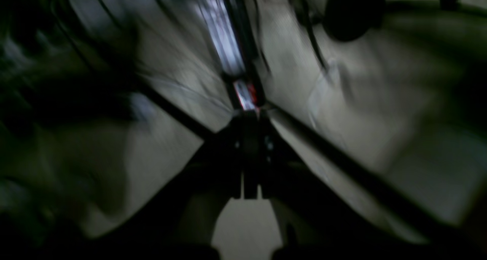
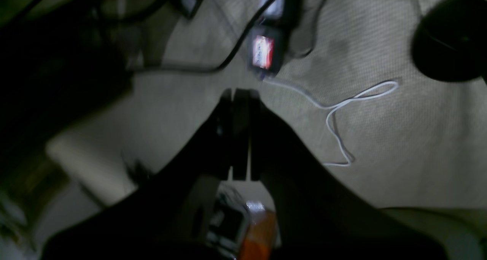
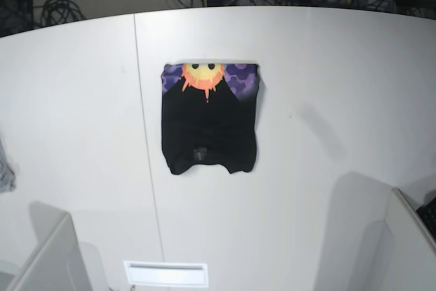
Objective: Fold the T-shirt properly
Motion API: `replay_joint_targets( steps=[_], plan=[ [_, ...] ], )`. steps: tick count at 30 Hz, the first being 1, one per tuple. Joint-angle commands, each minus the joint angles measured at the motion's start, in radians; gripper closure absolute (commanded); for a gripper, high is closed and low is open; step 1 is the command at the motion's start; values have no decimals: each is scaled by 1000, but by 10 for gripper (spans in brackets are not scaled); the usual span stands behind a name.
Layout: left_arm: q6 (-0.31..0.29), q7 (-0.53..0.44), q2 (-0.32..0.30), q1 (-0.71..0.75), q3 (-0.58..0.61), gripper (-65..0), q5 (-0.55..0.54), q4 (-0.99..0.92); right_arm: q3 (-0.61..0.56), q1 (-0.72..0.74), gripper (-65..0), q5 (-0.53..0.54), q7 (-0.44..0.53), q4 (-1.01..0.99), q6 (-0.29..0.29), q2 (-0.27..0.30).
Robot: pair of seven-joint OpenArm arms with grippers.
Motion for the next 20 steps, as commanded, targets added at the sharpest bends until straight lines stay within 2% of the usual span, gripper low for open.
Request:
replay_joint_targets(
  steps=[1,5,8,20],
  plan=[
    [2,26,0,0,0,0,2,1,0,19,0,8,56,-31,-11,-6],
    [3,90,-7,-6,0,0,2,68,0,60,0,8,90,-44,-99,-14],
    [3,98,-41,-11,0,0,2,103,0,76,0,8,90,-44,-138,-12],
    [3,99,-66,-15,1,0,2,82,1,91,0,8,87,-44,-148,-20]
  ],
)
